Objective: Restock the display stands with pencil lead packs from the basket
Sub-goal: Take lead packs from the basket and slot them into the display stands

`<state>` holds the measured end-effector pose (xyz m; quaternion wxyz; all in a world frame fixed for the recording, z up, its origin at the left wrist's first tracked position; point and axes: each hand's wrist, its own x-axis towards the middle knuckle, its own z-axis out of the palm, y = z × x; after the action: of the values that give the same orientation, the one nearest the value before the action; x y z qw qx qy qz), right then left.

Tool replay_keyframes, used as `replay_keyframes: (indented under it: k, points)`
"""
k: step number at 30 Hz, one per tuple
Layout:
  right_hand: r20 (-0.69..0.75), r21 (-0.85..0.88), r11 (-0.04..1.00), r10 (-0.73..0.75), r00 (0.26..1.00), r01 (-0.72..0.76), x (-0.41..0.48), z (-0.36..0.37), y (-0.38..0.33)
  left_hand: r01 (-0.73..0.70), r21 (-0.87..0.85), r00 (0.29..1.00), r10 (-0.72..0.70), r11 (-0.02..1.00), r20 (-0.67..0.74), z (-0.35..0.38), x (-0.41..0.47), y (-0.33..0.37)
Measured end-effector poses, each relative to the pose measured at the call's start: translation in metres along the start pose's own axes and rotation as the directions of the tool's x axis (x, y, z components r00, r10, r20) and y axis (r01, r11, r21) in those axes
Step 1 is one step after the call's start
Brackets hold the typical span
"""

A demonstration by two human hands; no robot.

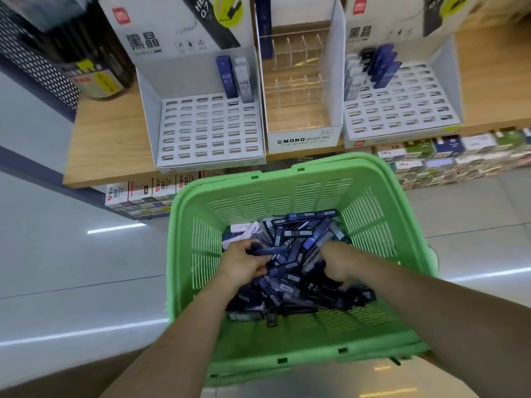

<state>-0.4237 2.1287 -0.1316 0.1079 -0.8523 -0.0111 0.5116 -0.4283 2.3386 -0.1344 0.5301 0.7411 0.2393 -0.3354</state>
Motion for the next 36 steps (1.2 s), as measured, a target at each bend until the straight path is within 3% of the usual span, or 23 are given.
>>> replay_keyframes:
  k: [1,2,4,5,6,8,10,12,13,15,17,20,23,26,29,31,32,36]
  points:
    - [-0.043,0.231,0.972,0.041,0.998,-0.03,-0.001,0.001,0.007,-0.01,-0.008,1.0,0.01,1.0,-0.005,-0.001,-0.004,0.002]
    - [-0.058,0.516,0.855,0.093,0.994,-0.05,-0.004,0.001,0.011,-0.02,-0.02,1.0,0.02,1.0,-0.01,-0.001,-0.008,0.004]
    - [0.002,0.911,0.409,0.122,0.993,-0.051,-0.015,-0.001,0.014,-0.033,-0.022,0.999,0.033,0.999,-0.025,0.0,-0.015,0.005]
    - [0.018,0.973,0.227,0.097,0.995,-0.04,-0.023,-0.002,0.013,-0.033,-0.017,0.999,0.033,0.999,-0.035,0.001,-0.018,0.006]
    - [0.021,0.994,0.108,0.063,0.998,-0.028,-0.029,-0.003,0.011,-0.031,-0.03,0.999,0.03,0.999,-0.046,0.004,-0.021,0.005]
    - [-0.011,0.999,-0.048,-0.009,1.0,0.011,-0.041,-0.003,0.004,-0.012,-0.137,0.999,0.005,0.99,-0.046,0.011,-0.03,0.007]
    - [-0.048,0.991,-0.131,-0.057,0.997,0.041,-0.052,-0.001,-0.004,0.021,-0.285,0.999,-0.031,0.958,-0.031,0.02,-0.04,0.011]
    - [-0.08,0.992,-0.11,-0.098,0.992,0.069,-0.059,0.004,-0.014,0.03,-0.38,0.998,-0.047,0.924,-0.037,0.027,-0.047,0.014]
    - [-0.089,0.996,-0.023,-0.103,0.991,0.087,-0.061,0.007,-0.019,0.013,-0.372,0.998,-0.035,0.928,-0.054,0.031,-0.049,0.015]
    - [-0.092,0.968,0.225,-0.093,0.991,0.111,-0.065,0.011,-0.028,-0.068,-0.191,0.993,0.047,0.979,-0.111,0.037,-0.052,0.015]
    - [-0.067,0.922,0.37,-0.124,0.99,0.109,-0.067,0.011,-0.034,-0.159,0.0,0.976,0.157,0.987,-0.151,0.04,-0.056,0.015]
    - [-0.022,0.9,0.424,-0.181,0.983,0.099,-0.069,0.013,-0.039,-0.25,0.142,0.953,0.269,0.958,-0.139,0.041,-0.061,0.019]
    - [-0.099,0.852,0.498,-0.15,0.984,0.162,-0.067,0.017,-0.04,-0.322,0.218,0.931,0.35,0.921,-0.104,0.042,-0.061,0.024]
    - [-0.186,0.889,0.412,-0.071,0.98,0.199,-0.062,0.018,-0.037,-0.336,0.119,0.929,0.35,0.934,-0.124,0.036,-0.061,0.03]
    - [-0.221,0.97,0.109,0.011,0.975,0.219,-0.06,0.011,-0.032,-0.249,-0.096,0.962,0.235,0.964,-0.139,0.025,-0.063,0.038]
    - [-0.241,0.97,-0.038,0.007,0.97,0.241,-0.062,0.003,-0.031,-0.242,-0.09,0.969,0.235,0.966,-0.077,0.022,-0.068,0.044]
    - [-0.25,0.967,-0.054,-0.007,0.968,0.249,-0.065,-0.001,-0.034,-0.268,-0.058,0.963,0.266,0.962,-0.037,0.024,-0.072,0.048]
    - [-0.297,0.952,0.071,-0.01,0.955,0.297,-0.077,-0.012,-0.047,-0.446,0.219,0.895,0.431,0.868,0.116,0.032,-0.086,0.06]
